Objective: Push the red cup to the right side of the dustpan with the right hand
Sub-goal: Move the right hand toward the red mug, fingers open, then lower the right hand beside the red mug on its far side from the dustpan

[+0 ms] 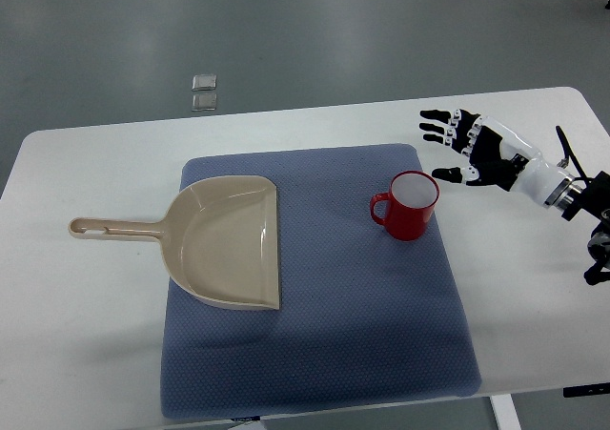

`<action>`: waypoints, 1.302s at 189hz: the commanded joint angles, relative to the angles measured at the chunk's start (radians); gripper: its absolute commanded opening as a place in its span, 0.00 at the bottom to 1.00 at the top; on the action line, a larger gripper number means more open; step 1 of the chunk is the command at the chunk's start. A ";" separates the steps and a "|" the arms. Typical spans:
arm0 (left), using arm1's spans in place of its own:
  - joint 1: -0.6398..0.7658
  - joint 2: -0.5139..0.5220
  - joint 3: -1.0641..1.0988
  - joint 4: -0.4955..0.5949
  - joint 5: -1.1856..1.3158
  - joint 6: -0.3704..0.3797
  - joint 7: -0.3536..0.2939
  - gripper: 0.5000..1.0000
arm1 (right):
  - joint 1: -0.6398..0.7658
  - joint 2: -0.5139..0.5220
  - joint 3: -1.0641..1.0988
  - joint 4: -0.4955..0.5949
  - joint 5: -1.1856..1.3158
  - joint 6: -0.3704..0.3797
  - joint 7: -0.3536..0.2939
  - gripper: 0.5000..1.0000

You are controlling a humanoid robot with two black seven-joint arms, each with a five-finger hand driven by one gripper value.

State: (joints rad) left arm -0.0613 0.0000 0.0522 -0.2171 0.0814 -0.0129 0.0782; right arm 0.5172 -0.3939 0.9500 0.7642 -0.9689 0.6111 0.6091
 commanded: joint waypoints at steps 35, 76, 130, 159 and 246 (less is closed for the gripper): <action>0.000 0.000 0.000 -0.001 0.000 -0.002 0.002 1.00 | -0.022 0.020 -0.027 -0.031 -0.002 -0.031 0.002 0.87; 0.000 0.000 0.000 0.004 0.000 -0.002 0.002 1.00 | -0.023 0.035 -0.040 -0.048 0.013 -0.062 0.002 0.87; 0.000 0.000 0.000 0.002 0.000 -0.002 0.005 1.00 | -0.028 0.038 -0.066 -0.045 0.016 -0.063 0.002 0.87; 0.000 0.000 0.000 0.004 0.000 -0.002 0.005 1.00 | -0.045 0.040 -0.066 -0.034 0.019 -0.059 0.002 0.87; 0.000 0.000 0.001 0.001 0.000 -0.002 0.005 1.00 | -0.068 0.078 -0.068 -0.042 0.016 -0.074 0.002 0.87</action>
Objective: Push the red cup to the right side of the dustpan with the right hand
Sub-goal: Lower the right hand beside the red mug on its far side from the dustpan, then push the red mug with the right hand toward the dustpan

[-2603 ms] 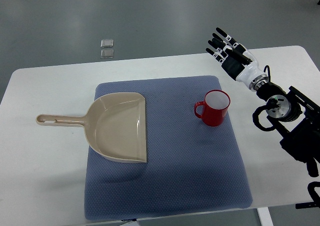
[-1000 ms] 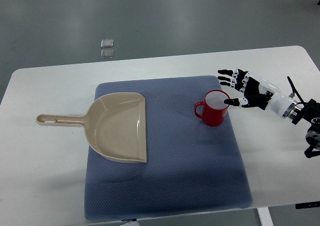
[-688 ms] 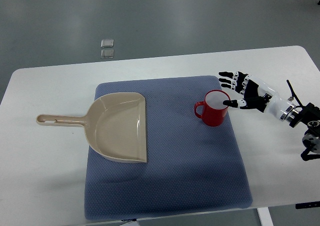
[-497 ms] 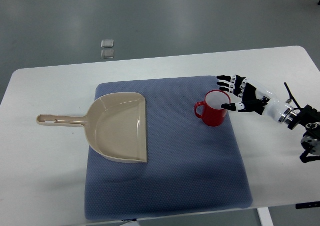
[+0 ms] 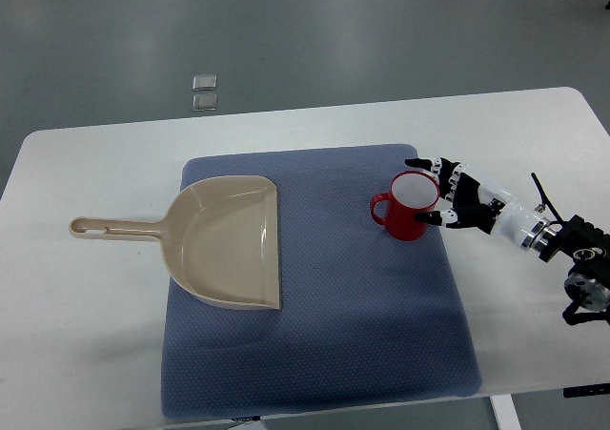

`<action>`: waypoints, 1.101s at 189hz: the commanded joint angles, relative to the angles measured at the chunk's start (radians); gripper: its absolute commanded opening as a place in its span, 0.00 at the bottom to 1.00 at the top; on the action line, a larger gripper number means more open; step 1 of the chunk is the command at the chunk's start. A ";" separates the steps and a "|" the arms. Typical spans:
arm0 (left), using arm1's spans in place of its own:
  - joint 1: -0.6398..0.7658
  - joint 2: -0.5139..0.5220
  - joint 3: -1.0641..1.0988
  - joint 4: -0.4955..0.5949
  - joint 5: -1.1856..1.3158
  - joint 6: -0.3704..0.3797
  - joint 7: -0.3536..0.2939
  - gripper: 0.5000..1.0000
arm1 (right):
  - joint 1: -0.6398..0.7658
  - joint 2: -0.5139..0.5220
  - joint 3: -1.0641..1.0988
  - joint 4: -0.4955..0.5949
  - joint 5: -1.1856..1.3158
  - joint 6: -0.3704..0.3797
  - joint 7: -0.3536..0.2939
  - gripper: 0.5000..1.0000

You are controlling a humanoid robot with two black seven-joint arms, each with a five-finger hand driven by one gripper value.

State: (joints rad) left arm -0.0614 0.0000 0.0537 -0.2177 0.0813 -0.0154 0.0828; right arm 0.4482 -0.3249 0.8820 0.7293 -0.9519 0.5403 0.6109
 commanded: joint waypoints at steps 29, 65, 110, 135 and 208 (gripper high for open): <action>0.000 0.000 0.001 -0.002 0.000 0.000 0.000 1.00 | 0.001 0.023 0.000 -0.011 -0.004 -0.005 0.000 0.87; 0.000 0.000 0.001 0.000 0.000 0.000 0.000 1.00 | 0.003 0.038 0.000 -0.030 -0.005 -0.017 0.000 0.87; 0.002 0.000 0.001 -0.002 0.000 -0.001 0.000 1.00 | 0.007 0.078 -0.001 -0.044 -0.010 -0.028 0.000 0.87; 0.002 0.000 0.001 -0.002 0.000 -0.001 0.000 1.00 | 0.009 0.096 -0.005 -0.059 -0.011 -0.040 0.000 0.87; 0.003 0.000 0.003 -0.002 0.000 -0.001 0.002 1.00 | 0.014 0.133 -0.031 -0.067 -0.013 -0.080 0.000 0.87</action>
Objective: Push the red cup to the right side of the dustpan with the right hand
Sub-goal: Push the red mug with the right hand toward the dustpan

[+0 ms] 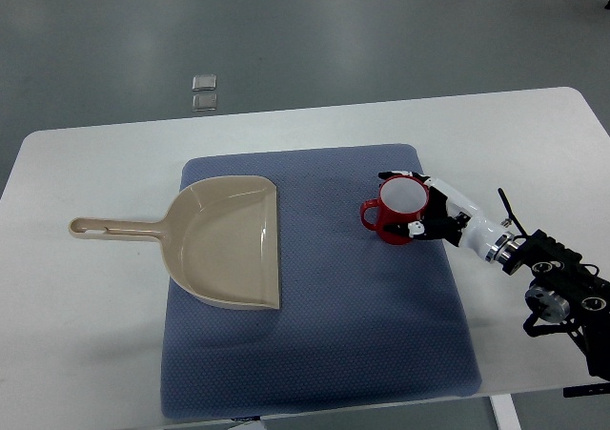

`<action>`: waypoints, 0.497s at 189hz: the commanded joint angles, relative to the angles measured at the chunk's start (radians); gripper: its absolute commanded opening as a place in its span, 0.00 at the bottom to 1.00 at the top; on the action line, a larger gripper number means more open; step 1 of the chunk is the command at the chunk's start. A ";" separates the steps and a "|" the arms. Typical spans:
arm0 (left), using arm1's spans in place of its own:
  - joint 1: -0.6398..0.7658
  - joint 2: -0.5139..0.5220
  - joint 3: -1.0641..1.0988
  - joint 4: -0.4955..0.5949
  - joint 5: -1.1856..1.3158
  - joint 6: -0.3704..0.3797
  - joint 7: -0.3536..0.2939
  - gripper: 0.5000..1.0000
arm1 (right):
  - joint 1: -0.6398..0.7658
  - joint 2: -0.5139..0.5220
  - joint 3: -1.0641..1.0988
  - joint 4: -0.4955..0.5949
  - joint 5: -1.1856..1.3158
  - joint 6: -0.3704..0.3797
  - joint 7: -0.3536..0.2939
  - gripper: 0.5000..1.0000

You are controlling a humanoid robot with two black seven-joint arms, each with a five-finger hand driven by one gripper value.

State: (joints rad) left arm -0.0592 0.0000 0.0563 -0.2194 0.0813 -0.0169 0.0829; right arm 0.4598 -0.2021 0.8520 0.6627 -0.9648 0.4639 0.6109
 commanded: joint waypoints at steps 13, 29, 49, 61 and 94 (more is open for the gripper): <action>-0.001 0.000 0.000 0.000 0.000 0.000 0.003 1.00 | 0.003 0.023 -0.001 0.000 0.000 -0.005 0.000 0.87; -0.001 0.000 0.002 0.000 0.000 0.000 0.003 1.00 | 0.003 0.038 -0.001 0.002 -0.002 -0.005 0.000 0.87; 0.001 0.000 0.002 0.000 0.000 0.000 0.003 1.00 | 0.003 0.067 -0.001 0.002 -0.002 -0.014 0.000 0.87; 0.001 0.000 0.002 0.000 0.000 0.000 0.005 1.00 | 0.002 0.082 -0.001 0.003 -0.003 -0.017 0.000 0.87; 0.002 0.000 0.000 0.000 0.000 0.000 0.005 1.00 | 0.002 0.112 -0.001 0.008 -0.003 -0.019 0.000 0.87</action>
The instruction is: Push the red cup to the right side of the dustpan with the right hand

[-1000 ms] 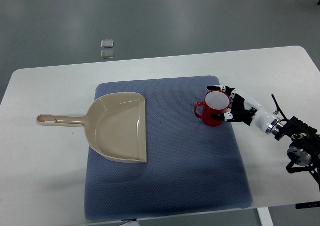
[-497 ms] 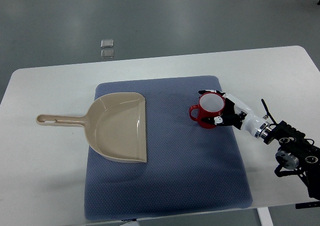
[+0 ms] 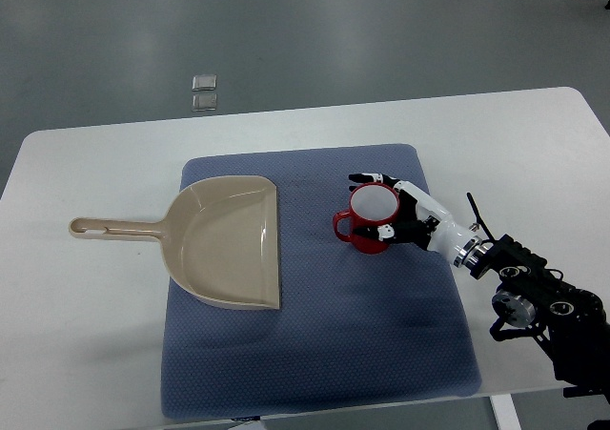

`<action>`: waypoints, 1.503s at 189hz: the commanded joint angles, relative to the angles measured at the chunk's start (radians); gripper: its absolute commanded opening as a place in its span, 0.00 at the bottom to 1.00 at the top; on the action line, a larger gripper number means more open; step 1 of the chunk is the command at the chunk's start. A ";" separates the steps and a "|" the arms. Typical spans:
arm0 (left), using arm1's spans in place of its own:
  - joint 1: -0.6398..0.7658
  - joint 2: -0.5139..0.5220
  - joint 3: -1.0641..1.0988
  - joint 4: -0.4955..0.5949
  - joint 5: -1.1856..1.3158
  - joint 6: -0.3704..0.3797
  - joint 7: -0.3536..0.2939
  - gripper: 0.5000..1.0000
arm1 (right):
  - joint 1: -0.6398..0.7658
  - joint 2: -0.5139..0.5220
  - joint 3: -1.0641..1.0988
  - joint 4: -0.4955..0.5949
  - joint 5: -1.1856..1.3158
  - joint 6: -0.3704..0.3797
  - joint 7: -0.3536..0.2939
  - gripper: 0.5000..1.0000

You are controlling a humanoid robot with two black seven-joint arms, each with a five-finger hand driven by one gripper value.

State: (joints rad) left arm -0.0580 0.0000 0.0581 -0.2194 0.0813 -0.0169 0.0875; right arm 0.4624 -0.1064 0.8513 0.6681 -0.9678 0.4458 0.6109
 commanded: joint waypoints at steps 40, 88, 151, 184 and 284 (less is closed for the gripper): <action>0.000 0.000 -0.001 0.000 0.000 0.000 0.000 1.00 | -0.001 0.045 -0.014 0.010 0.000 -0.016 0.000 0.87; 0.001 0.000 -0.004 0.002 0.000 0.000 0.000 1.00 | 0.001 0.056 -0.057 0.018 0.000 -0.016 0.000 0.87; 0.000 0.000 -0.004 0.002 0.000 0.000 0.000 1.00 | 0.001 0.100 -0.104 0.047 0.000 -0.070 0.000 0.87; 0.000 0.000 -0.004 0.003 0.000 0.000 -0.002 1.00 | 0.001 0.103 -0.115 0.067 0.000 -0.085 0.000 0.86; 0.000 0.000 -0.004 0.002 0.000 0.000 0.000 1.00 | -0.014 0.106 -0.166 0.131 0.001 -0.127 0.000 0.86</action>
State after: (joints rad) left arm -0.0582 0.0000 0.0557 -0.2187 0.0813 -0.0169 0.0859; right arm 0.4519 0.0000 0.6900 0.7785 -0.9677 0.3273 0.6109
